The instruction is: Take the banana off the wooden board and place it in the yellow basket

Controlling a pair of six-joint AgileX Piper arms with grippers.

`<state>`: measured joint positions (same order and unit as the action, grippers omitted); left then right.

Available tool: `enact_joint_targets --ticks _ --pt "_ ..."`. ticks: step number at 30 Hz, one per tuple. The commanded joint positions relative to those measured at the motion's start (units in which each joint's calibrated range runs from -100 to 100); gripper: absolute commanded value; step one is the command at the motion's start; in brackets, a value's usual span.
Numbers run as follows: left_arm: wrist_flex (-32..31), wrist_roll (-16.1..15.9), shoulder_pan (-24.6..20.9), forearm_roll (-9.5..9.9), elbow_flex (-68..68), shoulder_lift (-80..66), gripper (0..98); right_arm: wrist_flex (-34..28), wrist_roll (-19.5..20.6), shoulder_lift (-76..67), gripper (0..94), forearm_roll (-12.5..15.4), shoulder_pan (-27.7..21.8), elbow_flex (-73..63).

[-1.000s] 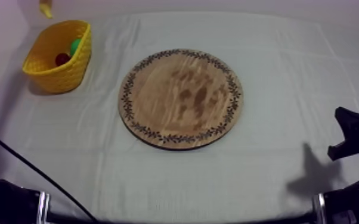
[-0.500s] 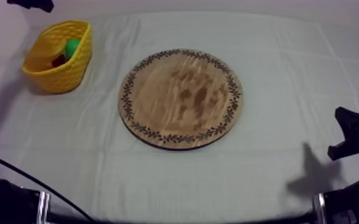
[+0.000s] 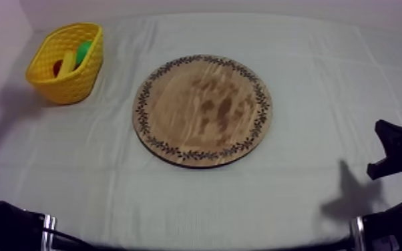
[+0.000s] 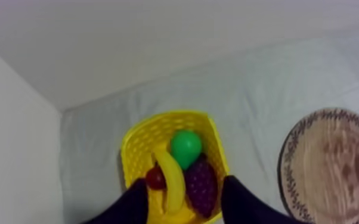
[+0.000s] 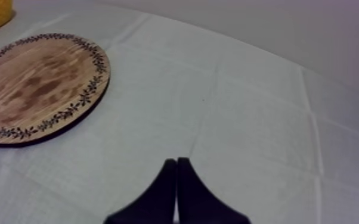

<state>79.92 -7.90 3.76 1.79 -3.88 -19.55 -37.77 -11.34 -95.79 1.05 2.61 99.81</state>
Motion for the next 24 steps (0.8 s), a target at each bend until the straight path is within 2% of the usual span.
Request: enact_joint_targets --ticks 1,7,10,18,24 --pt "-5.7 1.4 1.1 0.09 -6.7 -8.6 31.8 -0.1 0.0 0.0 0.2 0.0 0.0 0.0" --pt "-17.5 4.3 2.4 0.22 -24.1 -23.2 10.2 -0.1 0.0 0.0 0.2 0.0 0.0 0.0" --pt "-22.2 5.2 2.4 0.18 -33.7 -30.2 3.6 -0.1 0.0 0.0 0.2 0.0 0.0 0.0" --pt "-36.0 6.7 1.9 -0.16 -62.4 -49.2 0.2 -0.1 0.0 0.0 0.2 0.0 0.0 0.0" --pt "-42.0 9.2 0.7 0.01 -79.7 -61.9 0.0 -0.1 0.0 0.0 0.2 0.0 0.0 0.0"
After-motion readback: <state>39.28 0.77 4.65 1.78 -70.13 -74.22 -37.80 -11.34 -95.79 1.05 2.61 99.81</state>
